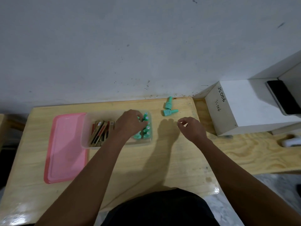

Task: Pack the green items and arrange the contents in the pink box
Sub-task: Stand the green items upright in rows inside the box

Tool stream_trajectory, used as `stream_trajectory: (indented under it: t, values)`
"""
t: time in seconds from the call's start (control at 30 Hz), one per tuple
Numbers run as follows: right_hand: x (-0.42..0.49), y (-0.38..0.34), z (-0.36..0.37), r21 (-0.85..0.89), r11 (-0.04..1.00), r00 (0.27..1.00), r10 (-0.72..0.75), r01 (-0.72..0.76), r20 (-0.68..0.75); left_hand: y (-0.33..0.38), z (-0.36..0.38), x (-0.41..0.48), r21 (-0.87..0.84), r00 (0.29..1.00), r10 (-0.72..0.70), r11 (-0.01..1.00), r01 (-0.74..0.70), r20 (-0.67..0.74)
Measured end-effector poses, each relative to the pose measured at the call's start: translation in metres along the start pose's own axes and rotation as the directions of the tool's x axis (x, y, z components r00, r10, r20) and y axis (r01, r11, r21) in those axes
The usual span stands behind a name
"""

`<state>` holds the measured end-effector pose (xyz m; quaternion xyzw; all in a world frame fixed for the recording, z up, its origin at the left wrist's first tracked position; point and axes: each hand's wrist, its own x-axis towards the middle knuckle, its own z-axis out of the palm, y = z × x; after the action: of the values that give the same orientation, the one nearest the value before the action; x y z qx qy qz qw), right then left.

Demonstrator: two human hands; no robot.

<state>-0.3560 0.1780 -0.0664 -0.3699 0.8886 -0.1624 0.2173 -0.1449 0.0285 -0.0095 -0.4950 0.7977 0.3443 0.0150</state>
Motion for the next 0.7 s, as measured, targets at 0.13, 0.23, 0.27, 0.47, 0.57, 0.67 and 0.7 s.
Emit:
stream_trajectory:
  t: [0.13,0.23,0.27,0.47,0.57,0.67,0.7]
  values:
    - [0.024,0.02,-0.003,-0.01,0.999,0.997,0.047,-0.046,0.066,0.043,0.015,0.021,-0.239,0.989,0.143,0.96,-0.144,-0.023]
    - [0.045,0.023,-0.003,0.031,0.998,0.991,0.044,-0.048,0.129,0.064,0.041,0.048,-0.288,0.992,0.128,0.95,-0.124,-0.004]
    - [0.051,0.021,-0.002,0.02,0.999,0.989,0.026,-0.029,0.144,0.069,0.049,0.058,-0.294,0.994,0.113,0.95,-0.11,-0.008]
    - [0.078,0.01,0.015,-0.067,0.989,0.985,-0.126,0.134,0.115,0.084,0.082,0.114,-0.253,0.997,-0.026,0.967,0.005,-0.078]
    - [0.087,0.006,0.024,-0.054,0.985,0.984,-0.159,0.164,0.078,0.087,0.093,0.137,-0.117,0.994,-0.102,0.988,0.097,-0.042]
    - [0.092,0.009,0.028,-0.053,0.983,0.982,-0.173,0.177,0.077,0.095,0.104,0.154,-0.007,0.986,-0.162,0.987,0.163,0.048]
    - [0.093,0.011,0.028,-0.054,0.982,0.981,-0.178,0.183,0.083,0.098,0.107,0.157,0.004,0.981,-0.182,0.983,0.182,0.061]
